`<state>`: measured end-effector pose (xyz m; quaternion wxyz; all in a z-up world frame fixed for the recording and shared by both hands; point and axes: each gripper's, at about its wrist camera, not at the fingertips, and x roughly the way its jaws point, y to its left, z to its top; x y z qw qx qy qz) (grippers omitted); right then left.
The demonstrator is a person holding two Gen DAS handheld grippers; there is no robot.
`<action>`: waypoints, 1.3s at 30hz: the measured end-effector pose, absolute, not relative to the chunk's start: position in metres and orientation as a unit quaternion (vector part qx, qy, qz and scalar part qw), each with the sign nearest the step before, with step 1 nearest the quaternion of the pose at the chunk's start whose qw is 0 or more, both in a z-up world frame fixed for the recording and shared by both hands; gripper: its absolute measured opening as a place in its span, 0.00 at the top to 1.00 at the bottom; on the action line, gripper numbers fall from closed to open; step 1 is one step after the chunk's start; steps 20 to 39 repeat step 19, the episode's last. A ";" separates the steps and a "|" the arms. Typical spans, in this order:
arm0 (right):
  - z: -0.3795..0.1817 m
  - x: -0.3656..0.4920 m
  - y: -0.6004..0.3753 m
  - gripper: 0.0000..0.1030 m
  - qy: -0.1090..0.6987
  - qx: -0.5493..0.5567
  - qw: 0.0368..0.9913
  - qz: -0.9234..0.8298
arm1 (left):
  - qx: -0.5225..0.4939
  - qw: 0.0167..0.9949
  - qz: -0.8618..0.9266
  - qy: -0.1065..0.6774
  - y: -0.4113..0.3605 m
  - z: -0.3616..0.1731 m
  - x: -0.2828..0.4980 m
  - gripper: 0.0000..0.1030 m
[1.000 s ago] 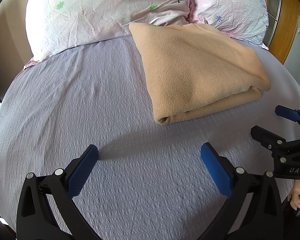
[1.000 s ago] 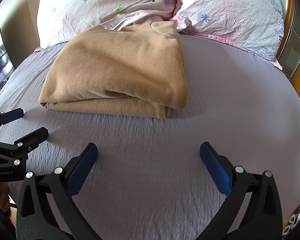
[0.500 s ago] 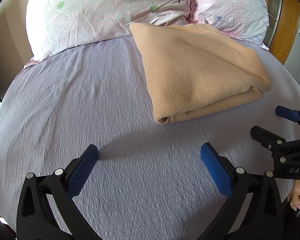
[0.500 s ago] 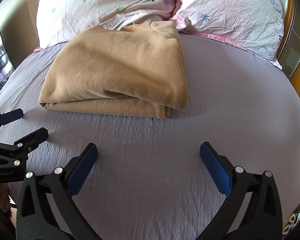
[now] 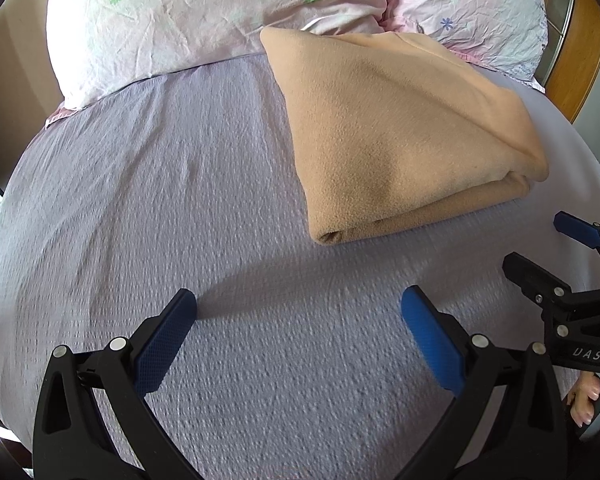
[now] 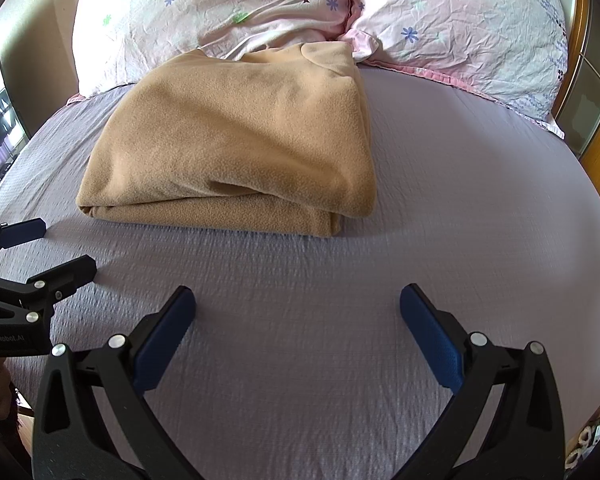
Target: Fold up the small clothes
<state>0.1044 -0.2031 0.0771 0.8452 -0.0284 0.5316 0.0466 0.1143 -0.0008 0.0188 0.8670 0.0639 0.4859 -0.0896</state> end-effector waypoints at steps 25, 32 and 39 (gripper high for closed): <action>0.077 0.105 -0.204 0.02 0.532 -0.029 0.845 0.048 | 0.063 0.868 -0.086 0.485 -0.002 0.018 0.113 0.01; 0.077 0.105 -0.204 0.02 0.532 -0.029 0.845 0.048 | 0.063 0.868 -0.086 0.485 -0.002 0.018 0.113 0.01; 0.077 0.105 -0.204 0.02 0.532 -0.029 0.845 0.048 | 0.063 0.868 -0.086 0.485 -0.002 0.018 0.113 0.01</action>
